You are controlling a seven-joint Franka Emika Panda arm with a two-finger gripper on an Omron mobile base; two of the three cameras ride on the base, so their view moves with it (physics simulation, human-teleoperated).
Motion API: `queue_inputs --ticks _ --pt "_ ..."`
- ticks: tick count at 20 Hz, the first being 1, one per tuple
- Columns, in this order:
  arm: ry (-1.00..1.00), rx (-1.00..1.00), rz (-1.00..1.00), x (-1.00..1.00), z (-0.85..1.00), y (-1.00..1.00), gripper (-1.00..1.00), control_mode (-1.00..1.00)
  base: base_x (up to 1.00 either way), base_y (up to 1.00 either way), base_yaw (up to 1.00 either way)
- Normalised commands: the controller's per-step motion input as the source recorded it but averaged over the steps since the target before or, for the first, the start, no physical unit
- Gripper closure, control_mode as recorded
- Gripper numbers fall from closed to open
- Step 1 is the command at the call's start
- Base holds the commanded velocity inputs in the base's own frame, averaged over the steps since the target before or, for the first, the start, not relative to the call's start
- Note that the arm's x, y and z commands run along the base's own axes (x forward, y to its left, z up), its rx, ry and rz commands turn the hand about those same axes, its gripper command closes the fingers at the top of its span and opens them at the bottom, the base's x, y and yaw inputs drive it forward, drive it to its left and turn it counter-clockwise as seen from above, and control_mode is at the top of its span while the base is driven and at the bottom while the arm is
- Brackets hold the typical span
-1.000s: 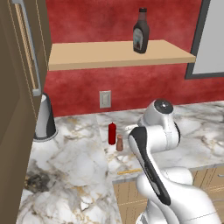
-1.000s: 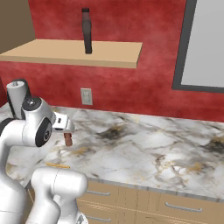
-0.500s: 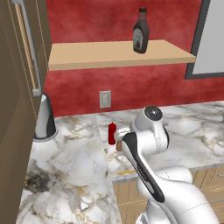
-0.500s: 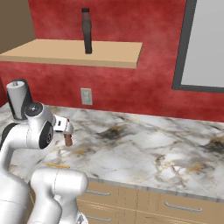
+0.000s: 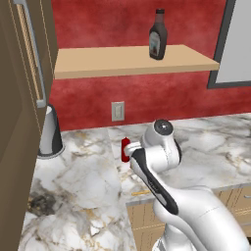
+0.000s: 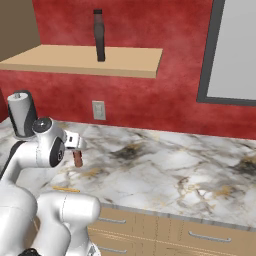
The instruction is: There are various items on the counter. Only move the condiments/shakers into the cabinet.
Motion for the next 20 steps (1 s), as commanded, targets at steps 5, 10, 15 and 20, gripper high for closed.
queue_inputs --ticks 5,10,15,20 --pt "0.00 0.00 0.00 0.27 -0.22 0.00 -1.00 -1.00 0.00 0.00 0.00" --pt "0.02 0.00 0.00 0.09 -0.32 0.00 -1.00 -1.00 0.00 0.00 0.00" --pt "0.03 0.00 0.00 0.01 -0.33 0.00 -1.00 -1.00 0.00 0.00 0.00" --pt "0.01 0.00 0.00 0.05 -0.24 0.00 -1.00 -1.00 0.00 0.00 0.00"
